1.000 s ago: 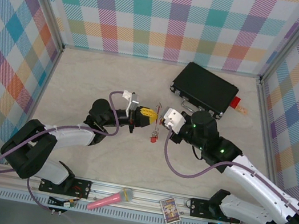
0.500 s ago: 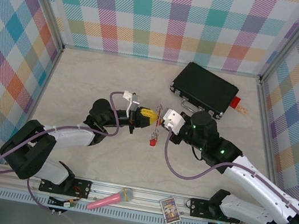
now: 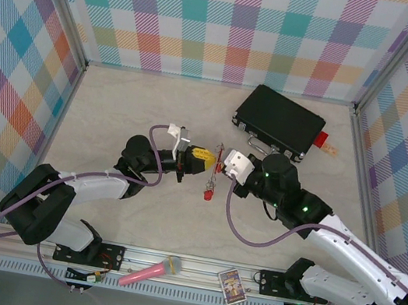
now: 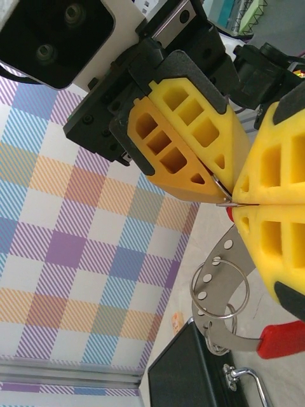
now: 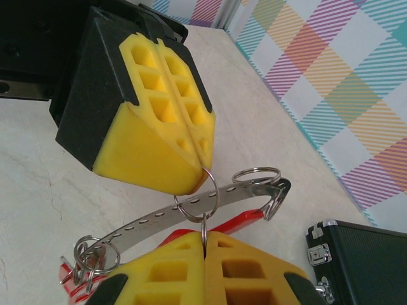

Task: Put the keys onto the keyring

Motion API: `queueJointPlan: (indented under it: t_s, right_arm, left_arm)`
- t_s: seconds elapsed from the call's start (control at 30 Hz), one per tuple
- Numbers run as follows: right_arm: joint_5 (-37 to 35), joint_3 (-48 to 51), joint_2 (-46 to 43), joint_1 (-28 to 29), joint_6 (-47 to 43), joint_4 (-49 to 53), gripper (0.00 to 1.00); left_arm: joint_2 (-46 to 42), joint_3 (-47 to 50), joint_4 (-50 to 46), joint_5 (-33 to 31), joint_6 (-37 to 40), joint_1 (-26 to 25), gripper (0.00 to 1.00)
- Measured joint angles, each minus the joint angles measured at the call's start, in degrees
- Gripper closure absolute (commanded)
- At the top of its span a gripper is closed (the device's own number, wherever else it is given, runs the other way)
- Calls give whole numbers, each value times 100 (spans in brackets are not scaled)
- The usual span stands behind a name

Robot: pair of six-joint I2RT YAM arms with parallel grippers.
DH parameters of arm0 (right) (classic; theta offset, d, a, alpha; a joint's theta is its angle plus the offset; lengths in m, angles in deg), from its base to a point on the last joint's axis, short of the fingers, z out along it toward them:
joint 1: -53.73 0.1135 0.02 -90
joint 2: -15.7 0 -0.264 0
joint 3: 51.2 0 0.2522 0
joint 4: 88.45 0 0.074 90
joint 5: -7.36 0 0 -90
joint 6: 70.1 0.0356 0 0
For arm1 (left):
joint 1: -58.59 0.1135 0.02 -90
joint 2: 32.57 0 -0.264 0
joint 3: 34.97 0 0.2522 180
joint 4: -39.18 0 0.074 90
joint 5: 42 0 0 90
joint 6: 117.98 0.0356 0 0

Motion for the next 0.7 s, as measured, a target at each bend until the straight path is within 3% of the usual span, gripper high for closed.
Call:
queueJointPlan:
  t_s: [0.37,0.57,0.7]
  right_arm:
    - [-140,0,173,190,-26,-2,100]
    - [-177,2,173,232,160,-11,83]
    - [-284,166,13,262,562,-122,65]
  left_arm:
    - [219,0,380,4,-323,-42,100]
    - [332,0,584,-48,-450,-96,100]
    - [341,0,619,-166,-472,-153,100]
